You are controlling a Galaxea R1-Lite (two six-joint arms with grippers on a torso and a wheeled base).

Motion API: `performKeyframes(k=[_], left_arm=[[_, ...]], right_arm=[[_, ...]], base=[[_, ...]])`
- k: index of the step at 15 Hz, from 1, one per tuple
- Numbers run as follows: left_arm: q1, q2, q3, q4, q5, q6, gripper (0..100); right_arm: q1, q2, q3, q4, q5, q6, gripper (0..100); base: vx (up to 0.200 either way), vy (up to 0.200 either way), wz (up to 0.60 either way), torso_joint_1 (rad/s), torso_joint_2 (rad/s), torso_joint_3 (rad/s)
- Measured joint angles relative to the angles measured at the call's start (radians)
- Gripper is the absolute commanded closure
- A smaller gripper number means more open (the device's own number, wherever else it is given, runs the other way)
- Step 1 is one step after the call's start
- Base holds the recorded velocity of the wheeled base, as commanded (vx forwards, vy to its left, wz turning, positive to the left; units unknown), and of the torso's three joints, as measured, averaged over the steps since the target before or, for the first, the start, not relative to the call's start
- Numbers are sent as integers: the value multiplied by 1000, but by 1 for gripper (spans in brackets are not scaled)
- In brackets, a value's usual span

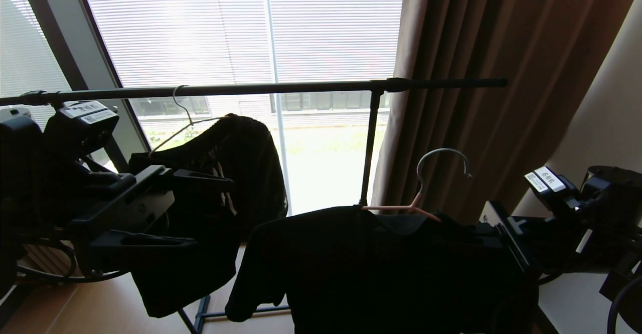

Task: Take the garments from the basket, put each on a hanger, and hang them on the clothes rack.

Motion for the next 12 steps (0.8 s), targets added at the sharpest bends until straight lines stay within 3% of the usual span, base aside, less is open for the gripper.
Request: performKeyframes(k=[1,3,4,7,10,11,12], left_arm=[[-3,-3,7,1,3,37,0],[4,-7,38,4,16,188,0],[18,-14,50,21,38,204,0],[43,-64,57,198,167,227,0],[36,-87,-22,357,214,271,0],[11,-84,-56,413,298,314,0],[-19,-76,-87,465,432,381,0]], right_arm=[[0,0,0,0,0,-1,100],[0,0,1,0,0,-2,100],[0,0,1,0,0,-2,100],[9,5,0,0,0,-2,100],[11,15,-1,0,0,-2,100],[11,20,-1,0,0,-2,100],[11,22,-2,0,0,-2,100]], base=[[0,0,0,0,0,0],[0,0,0,0,0,0],[0,0,0,0,0,0],[0,0,0,0,0,0],[0,0,0,0,0,0],[0,0,0,0,0,0],[0,0,0,0,0,0]])
